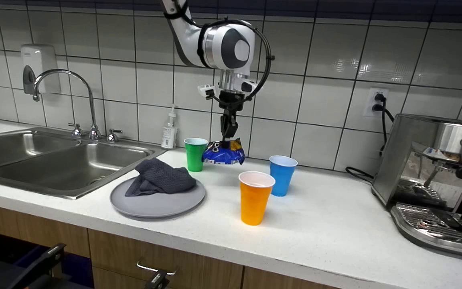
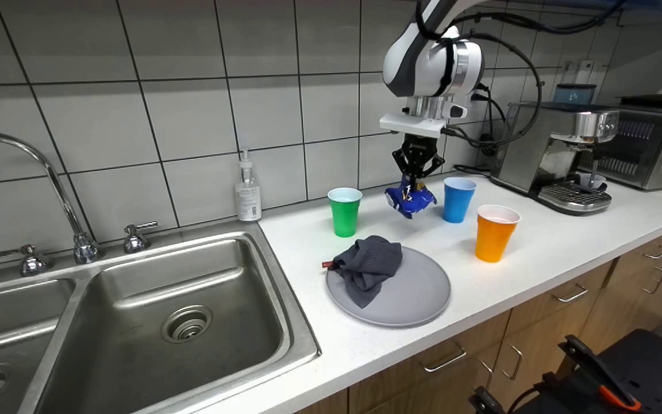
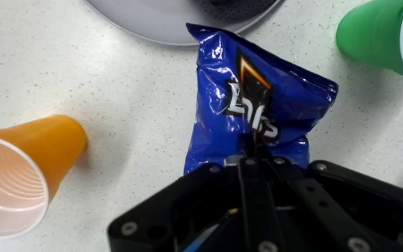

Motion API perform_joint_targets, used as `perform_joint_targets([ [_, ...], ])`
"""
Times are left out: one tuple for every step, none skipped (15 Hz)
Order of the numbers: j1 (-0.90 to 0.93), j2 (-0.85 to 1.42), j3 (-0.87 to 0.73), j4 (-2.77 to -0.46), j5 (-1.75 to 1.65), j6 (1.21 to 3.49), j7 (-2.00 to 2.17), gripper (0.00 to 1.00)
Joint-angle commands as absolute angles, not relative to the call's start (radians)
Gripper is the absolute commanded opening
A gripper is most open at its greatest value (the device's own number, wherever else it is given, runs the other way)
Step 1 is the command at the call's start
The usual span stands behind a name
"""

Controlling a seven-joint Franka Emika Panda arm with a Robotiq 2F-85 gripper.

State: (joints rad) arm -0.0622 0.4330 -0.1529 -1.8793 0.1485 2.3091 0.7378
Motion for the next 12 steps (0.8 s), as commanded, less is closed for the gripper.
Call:
perform_joint_targets([
  [-0.062, 0.543, -0.159, -1.751, 0.156, 2.259, 0.768, 0.0],
  [-0.062, 0.57, -0.16, -1.73, 0.157, 2.26, 0.772, 0.0],
  [-0.059, 0.596, -0.162, -1.709, 0.155, 2.261, 0.78, 0.0],
  [-0.059, 0.618, -0.163, -1.691, 0.156, 2.265, 0.785, 0.0],
  [-0.058, 0.641, -0.164, -1.67, 0.157, 2.264, 0.792, 0.0],
  [-0.057, 0.66, -0.166, -1.649, 0.156, 2.261, 0.801, 0.0],
  [-0.058, 0.683, -0.166, -1.625, 0.157, 2.258, 0.807, 0.0],
  [-0.059, 0.7, -0.167, -1.605, 0.157, 2.252, 0.815, 0.0],
  [-0.06, 0.714, -0.167, -1.587, 0.157, 2.249, 0.819, 0.0],
  [-0.061, 0.727, -0.167, -1.57, 0.158, 2.242, 0.821, 0.0],
  [-0.062, 0.736, -0.167, -1.554, 0.159, 2.236, 0.824, 0.0],
  [-0.064, 0.745, -0.167, -1.541, 0.16, 2.23, 0.824, 0.0],
])
